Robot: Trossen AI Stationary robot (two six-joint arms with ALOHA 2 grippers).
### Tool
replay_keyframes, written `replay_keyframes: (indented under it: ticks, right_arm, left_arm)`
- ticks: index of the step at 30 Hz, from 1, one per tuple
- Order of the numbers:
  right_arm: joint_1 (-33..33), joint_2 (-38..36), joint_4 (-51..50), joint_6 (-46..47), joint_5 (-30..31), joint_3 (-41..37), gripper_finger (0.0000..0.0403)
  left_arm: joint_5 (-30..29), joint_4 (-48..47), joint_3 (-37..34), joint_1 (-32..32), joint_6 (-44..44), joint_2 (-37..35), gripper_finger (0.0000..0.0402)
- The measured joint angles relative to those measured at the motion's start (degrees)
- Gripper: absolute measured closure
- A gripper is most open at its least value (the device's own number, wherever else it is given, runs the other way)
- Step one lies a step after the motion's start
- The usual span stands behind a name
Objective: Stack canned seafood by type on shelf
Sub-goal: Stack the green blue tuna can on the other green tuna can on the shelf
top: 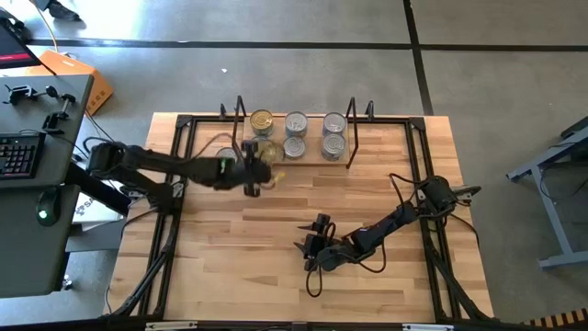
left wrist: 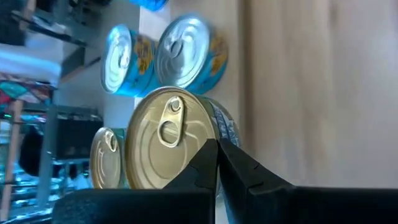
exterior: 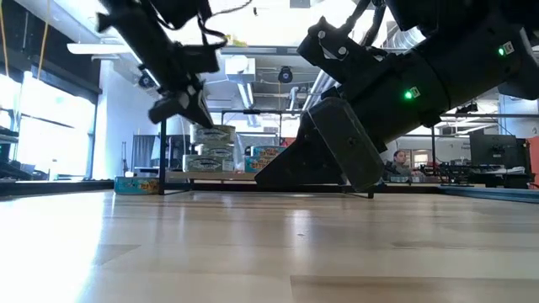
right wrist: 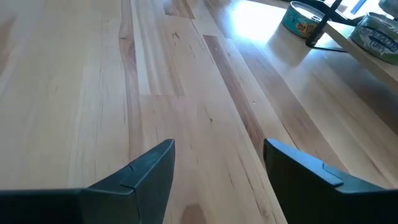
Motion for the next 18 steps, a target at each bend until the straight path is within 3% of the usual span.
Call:
replay_keyframes:
  ticks: [3,7,18]
  right_arm:
    - [0.00,0.00,0.02,0.00,-0.02,0.00,0.0165]
    - [0.00,0.00,-0.02,0.04,-0.04,0.00,0.0165]
    - [-0.49,0.00,-0.02,-0.04,-0.22,0.00,0.0165]
  left_arm:
    - [5.22,0.59,0.02,5.75,2.72,0.61,0.0401]
    - [5.58,-0.14,0.02,10.03,3.92,1.15,0.0401]
    - [5.45,0.01,0.02,11.56,4.36,1.11,0.0391]
